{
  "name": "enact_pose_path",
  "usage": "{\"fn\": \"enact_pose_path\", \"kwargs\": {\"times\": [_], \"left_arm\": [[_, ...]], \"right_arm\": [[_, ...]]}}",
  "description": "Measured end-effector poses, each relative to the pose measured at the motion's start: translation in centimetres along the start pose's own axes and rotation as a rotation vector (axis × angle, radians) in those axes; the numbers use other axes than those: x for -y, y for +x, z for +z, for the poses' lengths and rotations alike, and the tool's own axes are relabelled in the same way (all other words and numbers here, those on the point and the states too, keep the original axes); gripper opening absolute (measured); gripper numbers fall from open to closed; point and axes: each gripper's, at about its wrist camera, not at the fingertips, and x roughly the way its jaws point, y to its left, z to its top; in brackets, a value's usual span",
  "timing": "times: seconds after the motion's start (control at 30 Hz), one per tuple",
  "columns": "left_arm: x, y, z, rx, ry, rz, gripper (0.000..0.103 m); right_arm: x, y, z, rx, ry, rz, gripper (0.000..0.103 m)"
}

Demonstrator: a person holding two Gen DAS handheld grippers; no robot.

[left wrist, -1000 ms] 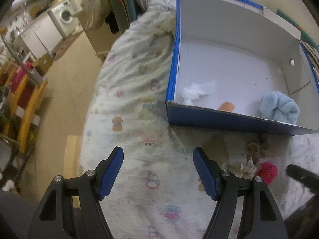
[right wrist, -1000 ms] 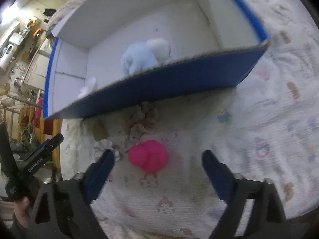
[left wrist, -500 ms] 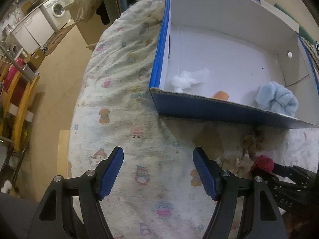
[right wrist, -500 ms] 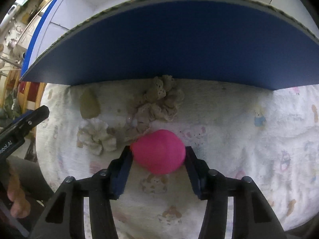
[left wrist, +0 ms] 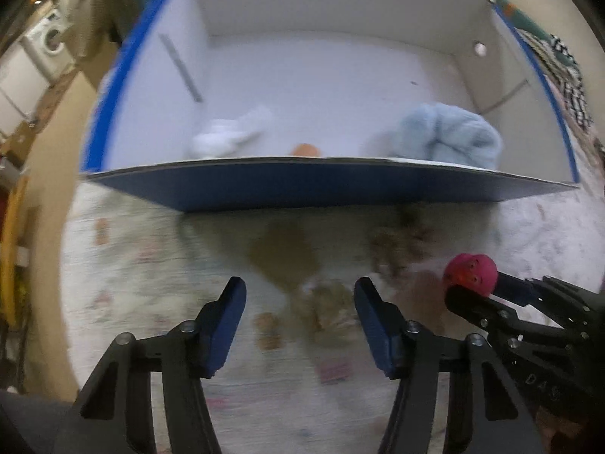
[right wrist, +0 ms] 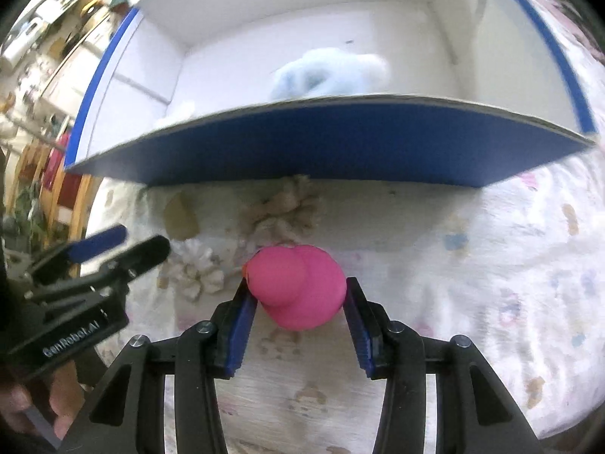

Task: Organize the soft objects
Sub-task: 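Grasp the pink duck with the right tool while the left tool grasps the white lace piece, then carry the duck and lace piece over the box with both tools and release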

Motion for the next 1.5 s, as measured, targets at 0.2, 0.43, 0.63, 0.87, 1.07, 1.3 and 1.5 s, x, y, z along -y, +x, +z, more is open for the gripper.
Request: {"fn": "enact_pose_path", "kwargs": {"times": [0.2, 0.43, 0.63, 0.87, 1.07, 1.3, 1.5], "left_arm": [[1.0, 1.9, 0.1, -0.057, 0.016, -0.05, 0.044], [0.4, 3.8, -0.6, -0.164, 0.003, -0.108, 0.03], [-1.7, 3.1, -0.4, -0.191, -0.067, -0.172, 0.013], [-4.5, 0.4, -1.3, -0.135, -0.055, -0.124, 0.013], [-6.0, -0.3, -2.9, -0.122, -0.064, -0.044, 0.013], [-7.1, -1.1, -3.1, -0.085, -0.09, 0.091, 0.013], [-9.0, -3.2, -3.5, -0.012, -0.174, 0.206, 0.013]], "right_arm": [[2.1, -0.7, -0.2, 0.015, 0.063, -0.002, 0.049], [2.2, -1.1, -0.2, 0.02, 0.058, 0.0, 0.049], [1.8, -0.8, -0.3, 0.015, 0.051, 0.001, 0.049], [1.8, -0.9, -0.5, 0.013, 0.06, 0.004, 0.049], [1.1, -0.8, -0.6, 0.013, 0.049, 0.001, 0.049], [0.1, -1.0, -0.9, 0.02, 0.023, -0.009, 0.049], [-0.4, -2.2, -1.0, 0.058, 0.016, 0.012, 0.049]]}}
